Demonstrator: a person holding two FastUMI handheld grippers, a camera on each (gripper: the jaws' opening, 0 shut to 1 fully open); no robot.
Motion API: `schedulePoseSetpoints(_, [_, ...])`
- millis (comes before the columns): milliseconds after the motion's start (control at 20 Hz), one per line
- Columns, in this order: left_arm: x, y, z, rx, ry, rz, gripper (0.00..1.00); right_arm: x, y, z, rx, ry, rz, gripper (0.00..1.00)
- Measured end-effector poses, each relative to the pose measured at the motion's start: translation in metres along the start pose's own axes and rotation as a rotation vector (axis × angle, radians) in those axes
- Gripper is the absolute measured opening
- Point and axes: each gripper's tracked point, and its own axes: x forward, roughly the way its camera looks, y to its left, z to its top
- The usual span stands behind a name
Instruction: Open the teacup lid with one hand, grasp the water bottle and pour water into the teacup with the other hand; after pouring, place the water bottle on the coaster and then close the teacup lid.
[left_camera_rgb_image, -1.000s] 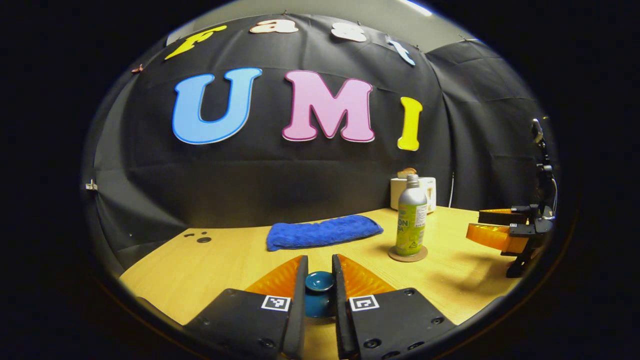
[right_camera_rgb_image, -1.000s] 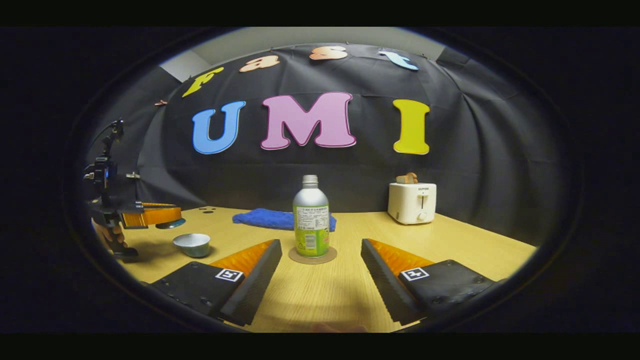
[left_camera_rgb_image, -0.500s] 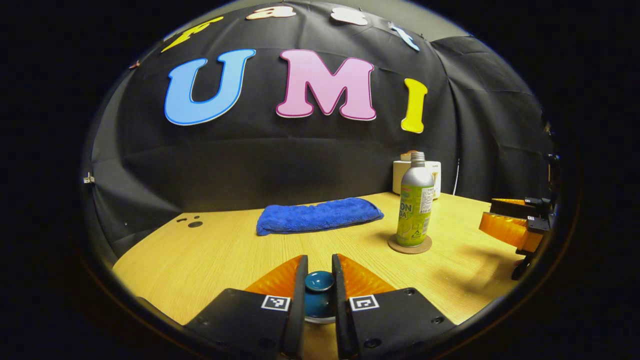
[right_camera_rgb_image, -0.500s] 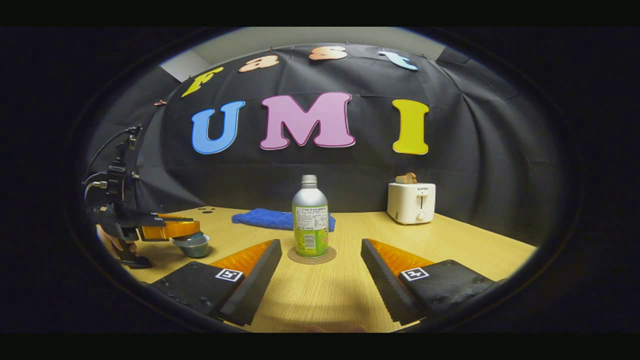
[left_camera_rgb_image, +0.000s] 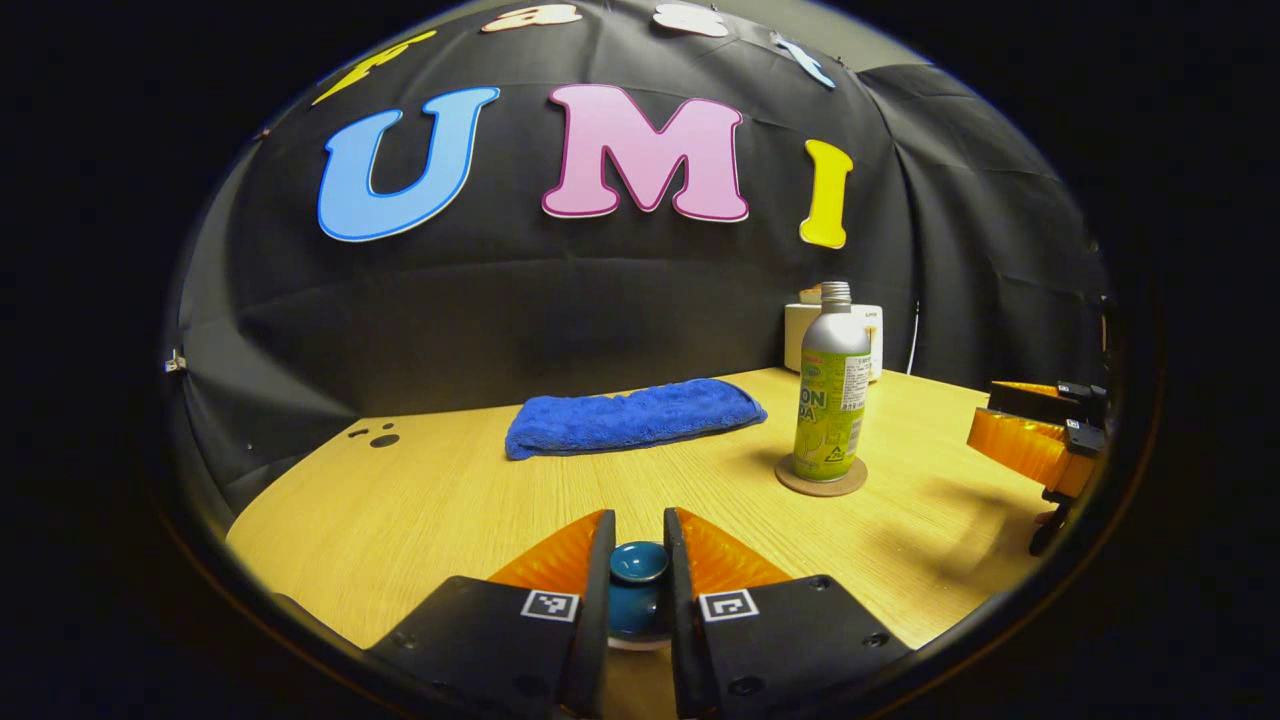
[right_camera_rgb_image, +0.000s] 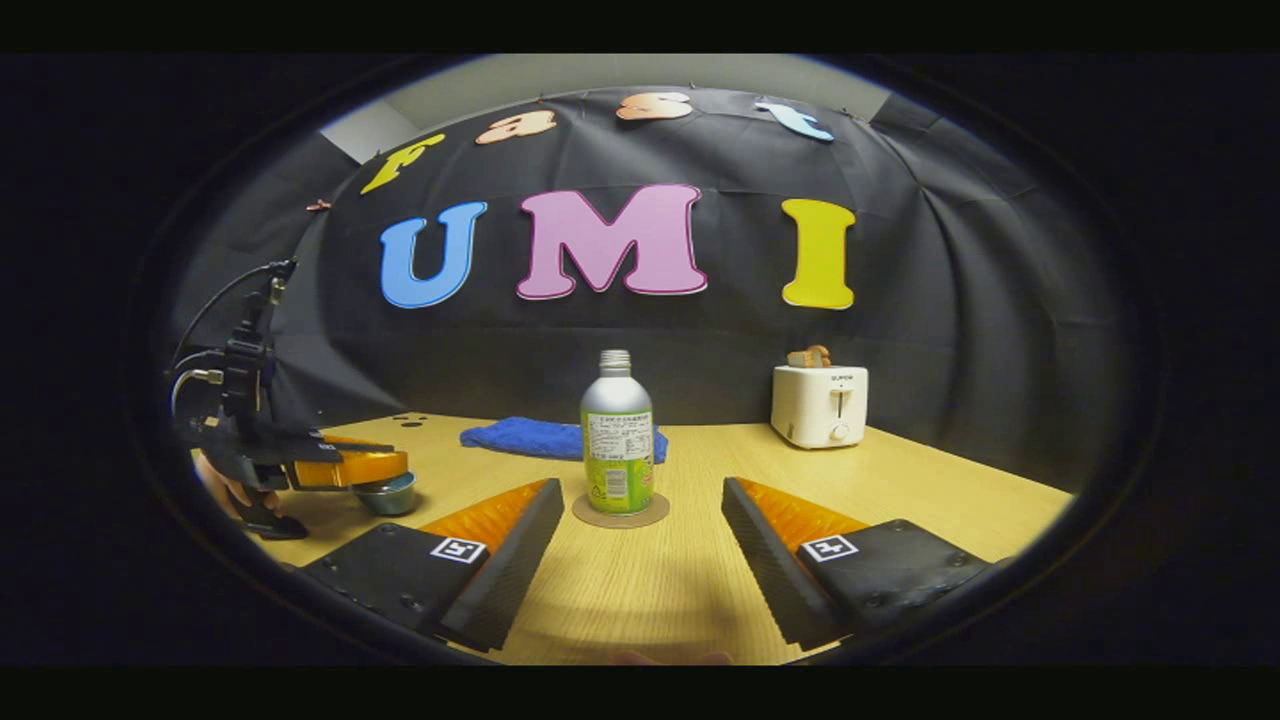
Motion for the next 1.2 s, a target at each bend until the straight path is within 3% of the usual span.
schedulePoseSetpoints(650, [-0.002, 0.001, -0.003, 0.022, 0.02, 0.014, 0.35, -0.001, 0.001, 0.0, 0.001, 0.001, 0.004, 0.98])
schedulePoseSetpoints(750, [-0.004, 0.001, -0.002, 0.008, 0.008, 0.018, 0.43, -0.001, 0.002, 0.0, 0.001, 0.001, 0.004, 0.98])
schedulePoseSetpoints(850, [-0.009, 0.001, 0.0, -0.001, -0.007, 0.018, 0.58, -0.001, 0.001, 0.0, 0.001, 0.001, 0.004, 0.98])
schedulePoseSetpoints(1000, [-0.024, 0.003, 0.01, 0.0, -0.061, 0.036, 0.97, -0.001, 0.002, 0.0, 0.001, 0.001, 0.004, 0.98])
schedulePoseSetpoints(1200, [-0.058, -0.012, 0.033, -0.105, -0.19, 0.024, 0.98, -0.002, 0.001, 0.001, 0.0, 0.002, 0.001, 0.98])
